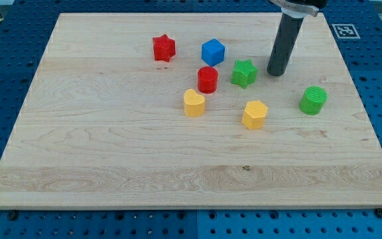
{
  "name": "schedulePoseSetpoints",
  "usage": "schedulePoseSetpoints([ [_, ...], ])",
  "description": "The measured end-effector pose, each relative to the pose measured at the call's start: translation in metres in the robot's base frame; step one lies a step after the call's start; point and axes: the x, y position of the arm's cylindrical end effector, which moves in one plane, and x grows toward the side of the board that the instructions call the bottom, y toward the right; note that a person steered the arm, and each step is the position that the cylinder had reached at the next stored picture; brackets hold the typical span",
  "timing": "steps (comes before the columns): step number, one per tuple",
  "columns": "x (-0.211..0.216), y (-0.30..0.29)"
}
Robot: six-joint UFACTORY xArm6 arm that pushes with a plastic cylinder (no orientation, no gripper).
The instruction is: Touch the top of the green circle
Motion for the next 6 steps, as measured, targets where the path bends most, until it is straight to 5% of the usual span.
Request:
schedulePoseSetpoints([
  [4, 0.053, 0.087],
  [6, 0.133, 0.084],
])
